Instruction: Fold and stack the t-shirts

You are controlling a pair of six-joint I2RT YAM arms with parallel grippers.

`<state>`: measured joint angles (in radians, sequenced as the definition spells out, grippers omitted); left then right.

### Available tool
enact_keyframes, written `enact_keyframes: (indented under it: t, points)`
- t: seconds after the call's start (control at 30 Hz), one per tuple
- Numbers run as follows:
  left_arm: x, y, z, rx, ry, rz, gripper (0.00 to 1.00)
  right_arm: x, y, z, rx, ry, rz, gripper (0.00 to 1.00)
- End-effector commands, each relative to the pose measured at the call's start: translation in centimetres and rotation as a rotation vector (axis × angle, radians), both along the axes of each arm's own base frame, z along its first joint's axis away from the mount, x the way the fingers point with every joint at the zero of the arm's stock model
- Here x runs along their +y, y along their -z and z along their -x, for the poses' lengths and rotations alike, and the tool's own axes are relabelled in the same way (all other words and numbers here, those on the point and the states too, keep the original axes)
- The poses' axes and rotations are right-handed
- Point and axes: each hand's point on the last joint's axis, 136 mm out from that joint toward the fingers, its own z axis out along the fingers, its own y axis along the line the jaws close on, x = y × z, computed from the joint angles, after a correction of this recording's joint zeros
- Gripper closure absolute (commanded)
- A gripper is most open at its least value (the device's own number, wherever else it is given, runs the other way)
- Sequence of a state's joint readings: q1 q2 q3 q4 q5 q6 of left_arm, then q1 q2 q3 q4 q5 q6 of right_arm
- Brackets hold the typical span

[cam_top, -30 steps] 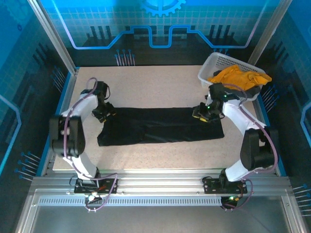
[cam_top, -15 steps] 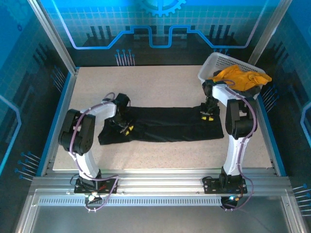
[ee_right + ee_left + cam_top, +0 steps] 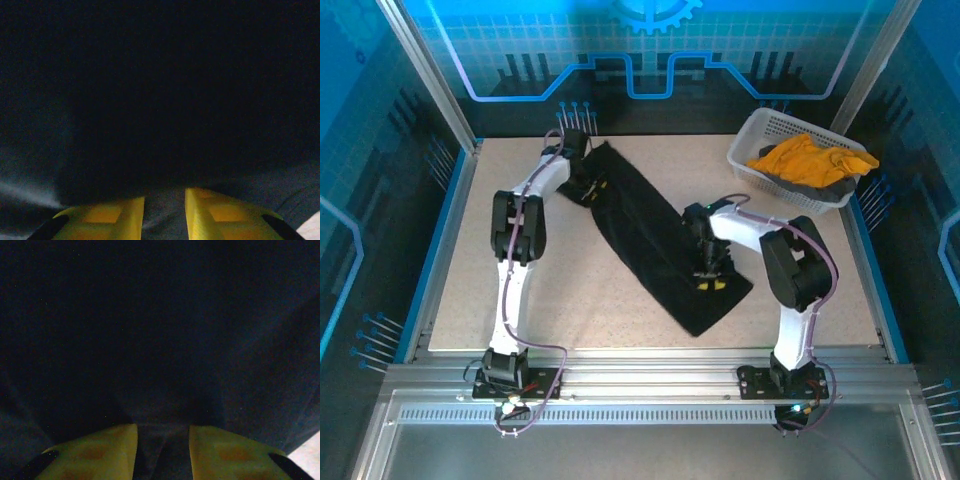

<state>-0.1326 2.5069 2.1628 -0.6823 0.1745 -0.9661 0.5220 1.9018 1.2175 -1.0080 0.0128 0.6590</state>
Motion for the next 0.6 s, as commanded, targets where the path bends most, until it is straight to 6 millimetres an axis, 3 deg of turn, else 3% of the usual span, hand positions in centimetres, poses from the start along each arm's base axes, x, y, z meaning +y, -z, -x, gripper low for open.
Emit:
enact_keyframes:
  t: [0.0, 0.1, 0.17, 0.27, 0.33, 0.43, 0.53, 0.57]
  points:
    - [-4.2, 1.3, -3.0, -0.084, 0.059, 0.096, 0.66, 5.8, 0.8, 1.3, 0.034, 0.153, -0.184, 0.69]
    - [-6.6, 0.8, -5.3, -0.162, 0.069, 0.172, 0.65, 9.6, 0.9, 1.0, 0.058, 0.156, -0.265, 0.69]
    - [-7.5, 0.1, -6.4, -0.211, 0.068, 0.206, 0.61, 11.1, 0.8, 0.7, 0.069, 0.159, -0.294, 0.69]
    - [-7.6, -2.6, -7.6, -0.288, 0.067, 0.218, 0.55, 11.7, -0.1, 0.0, 0.054, 0.177, -0.311, 0.68]
    - [-7.2, -6.3, -7.7, -0.351, 0.087, 0.182, 0.5, 11.0, -1.3, -0.3, 0.029, 0.191, -0.311, 0.65]
    - [-6.3, -12.4, -5.9, -0.41, 0.104, 0.104, 0.43, 8.9, -3.8, -0.6, -0.033, 0.22, -0.319, 0.56]
    - [-5.7, -15.7, -1.3, -0.411, 0.09, 0.068, 0.41, 5.3, -6.3, -0.8, -0.125, 0.23, -0.308, 0.47]
    - [-5.6, -15.6, 0.6, -0.382, 0.087, 0.075, 0.42, 4.1, -6.8, -0.7, -0.149, 0.226, -0.305, 0.45]
